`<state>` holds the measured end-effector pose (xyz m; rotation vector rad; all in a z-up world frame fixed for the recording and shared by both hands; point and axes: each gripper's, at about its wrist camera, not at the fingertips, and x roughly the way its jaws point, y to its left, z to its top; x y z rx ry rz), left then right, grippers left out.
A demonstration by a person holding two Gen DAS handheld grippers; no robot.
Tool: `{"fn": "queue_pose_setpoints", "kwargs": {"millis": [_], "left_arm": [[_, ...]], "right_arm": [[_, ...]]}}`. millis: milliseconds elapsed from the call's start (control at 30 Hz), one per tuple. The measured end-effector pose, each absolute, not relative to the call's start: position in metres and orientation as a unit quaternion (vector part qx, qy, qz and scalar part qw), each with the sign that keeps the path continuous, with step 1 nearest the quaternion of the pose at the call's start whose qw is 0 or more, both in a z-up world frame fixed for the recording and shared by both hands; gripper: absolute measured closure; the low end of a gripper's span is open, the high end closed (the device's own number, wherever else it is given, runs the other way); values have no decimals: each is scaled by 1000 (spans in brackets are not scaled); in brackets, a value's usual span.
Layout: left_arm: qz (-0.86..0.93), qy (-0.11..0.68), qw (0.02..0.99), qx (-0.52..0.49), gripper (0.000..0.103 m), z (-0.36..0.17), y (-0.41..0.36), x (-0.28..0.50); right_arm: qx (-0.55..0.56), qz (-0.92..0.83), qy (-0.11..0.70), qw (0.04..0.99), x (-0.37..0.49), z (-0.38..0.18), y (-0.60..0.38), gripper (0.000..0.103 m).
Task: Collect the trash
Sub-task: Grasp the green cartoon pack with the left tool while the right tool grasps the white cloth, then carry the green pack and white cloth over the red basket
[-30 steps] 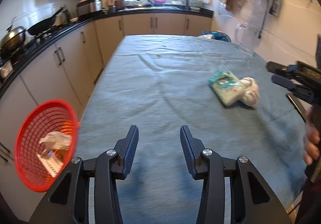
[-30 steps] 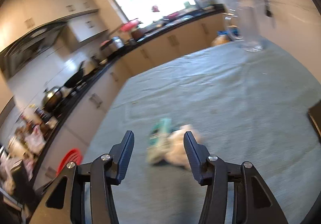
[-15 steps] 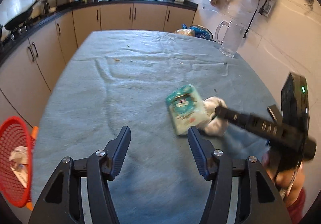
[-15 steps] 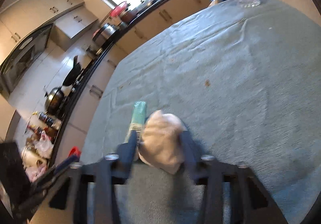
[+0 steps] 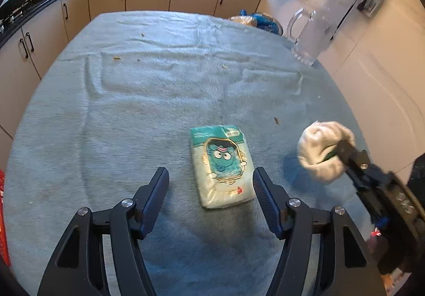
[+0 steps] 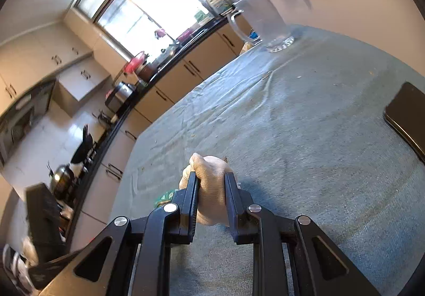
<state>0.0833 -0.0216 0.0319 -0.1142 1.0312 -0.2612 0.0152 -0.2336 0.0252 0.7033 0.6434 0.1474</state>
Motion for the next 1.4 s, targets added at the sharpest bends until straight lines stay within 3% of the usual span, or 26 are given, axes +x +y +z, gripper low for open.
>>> {"fn": "queue_pose_setpoints", "kwargs": {"millis": [233,300,333,567,1067,1400], "left_arm": [[-132,491,861,10,33,16,-56,83],[-127,485,865,32,37,10,-60,82],[-123,478,869,39,47,10,-59,81],[-116,444,887,53,59,13,-42,67],[-41,331,942,33,59,41,17,30],[-27,301,953,33,58,46,22,20]], "right_arm": [[337,82,306,887,15,30,-227,82],[336,82,305,887,14,29,-228,82],[336,83,306,887,13,28,-228,82],[320,90,310,891,16,29,-222,82],[201,161,295,920,16,44,-170,82],[179,179,298,920,17,39,-160,82]]}}
